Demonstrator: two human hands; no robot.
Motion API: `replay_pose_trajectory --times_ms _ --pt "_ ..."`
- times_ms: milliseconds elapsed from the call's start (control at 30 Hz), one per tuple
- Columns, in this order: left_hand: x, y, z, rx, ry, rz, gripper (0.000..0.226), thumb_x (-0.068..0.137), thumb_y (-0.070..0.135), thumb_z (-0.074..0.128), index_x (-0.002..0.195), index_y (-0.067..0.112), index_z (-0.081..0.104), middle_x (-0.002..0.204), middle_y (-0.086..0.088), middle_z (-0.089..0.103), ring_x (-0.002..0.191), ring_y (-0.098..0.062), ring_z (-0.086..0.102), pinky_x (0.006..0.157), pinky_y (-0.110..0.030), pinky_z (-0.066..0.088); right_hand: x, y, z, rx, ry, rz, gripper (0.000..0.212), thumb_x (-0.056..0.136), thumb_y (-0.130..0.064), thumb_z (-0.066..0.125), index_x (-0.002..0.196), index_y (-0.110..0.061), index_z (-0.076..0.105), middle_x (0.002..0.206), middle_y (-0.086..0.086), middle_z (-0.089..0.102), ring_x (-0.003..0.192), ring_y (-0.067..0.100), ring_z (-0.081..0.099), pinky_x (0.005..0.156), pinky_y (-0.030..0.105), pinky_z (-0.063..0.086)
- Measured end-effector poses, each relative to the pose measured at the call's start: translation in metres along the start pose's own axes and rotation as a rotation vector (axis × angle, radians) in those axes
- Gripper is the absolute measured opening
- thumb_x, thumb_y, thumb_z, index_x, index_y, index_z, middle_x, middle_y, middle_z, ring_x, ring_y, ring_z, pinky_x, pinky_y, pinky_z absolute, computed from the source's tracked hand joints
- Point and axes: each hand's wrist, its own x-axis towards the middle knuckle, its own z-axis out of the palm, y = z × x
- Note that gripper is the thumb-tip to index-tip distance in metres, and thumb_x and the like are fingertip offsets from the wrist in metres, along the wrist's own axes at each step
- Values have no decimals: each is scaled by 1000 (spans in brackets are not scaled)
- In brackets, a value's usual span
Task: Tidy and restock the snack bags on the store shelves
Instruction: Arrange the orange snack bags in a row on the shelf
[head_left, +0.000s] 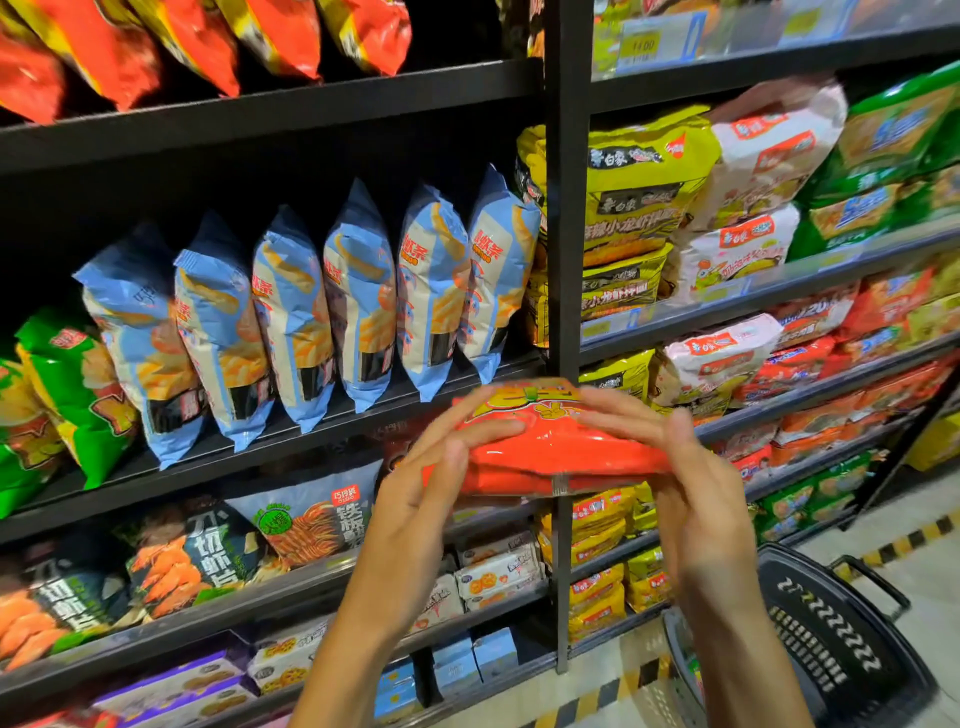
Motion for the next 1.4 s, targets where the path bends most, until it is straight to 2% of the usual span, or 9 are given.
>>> replay_pose_trajectory --times_ms 100,300,400,500,567,733,867,1000,1400 --pt "9 11 -11 238 -126 243 36 109 29 42 127 22 73 164 8 35 151 -13 35 113 -25 40 17 -21 -8 -37 -173 121 45 98 -55 57 137 -34 64 137 -22 64 132 -2 55 97 9 47" --pt "50 42 -35 421 -209 506 52 100 39 61 150 30 51 171 10 16 157 -12 18 122 -24 27 68 -47 6 -130 -215 -49 70 81 -17 76 143 -37 53 130 -22 69 131 -5 55 104 21 50" --pt "83 50 -48 127 -66 397 82 86 67 69 156 45 32 168 7 26 142 -26 49 109 -44 49 93 -60 19 -51 -160 -150 65 86 0 70 142 -28 53 121 -18 74 117 -5 64 88 11 53" --pt "120 66 -56 -196 101 207 107 52 77 86 144 42 46 153 8 50 107 -17 72 79 -31 60 115 -66 30 -20 -157 -227 64 88 0 68 144 -26 52 128 -12 72 122 3 65 92 14 53" --pt "140 76 -56 -306 27 97 117 49 75 88 148 30 44 142 3 63 114 -19 70 88 -38 60 129 -69 38 -26 -145 -265 65 87 -4 70 145 -26 51 132 -8 70 127 8 62 98 20 53" --pt "167 96 -53 -394 -93 50 68 82 33 81 142 16 53 137 -15 66 125 -38 64 107 -62 47 158 -79 59 -187 -199 -368 68 93 -10 71 145 -47 49 145 -22 57 137 2 52 112 34 48" --pt "181 115 -54 -168 237 270 71 76 18 88 139 20 54 127 -3 73 115 -18 71 94 -29 58 175 -101 68 -437 -83 -555 54 93 -30 69 139 -53 53 151 -30 46 144 -3 39 116 32 40" --pt "198 128 -50 6 366 474 77 80 19 87 146 24 48 125 6 73 114 -13 70 104 -41 54 182 -125 89 -450 -2 -710 50 93 -24 72 138 -41 58 145 -26 53 140 2 47 112 33 46" --pt "264 129 -73 568 13 760 90 94 34 72 163 30 14 170 17 13 158 -7 10 128 -43 19 270 -144 137 -272 112 -481 87 84 -19 85 153 -33 33 123 -23 63 107 -17 61 89 7 50"
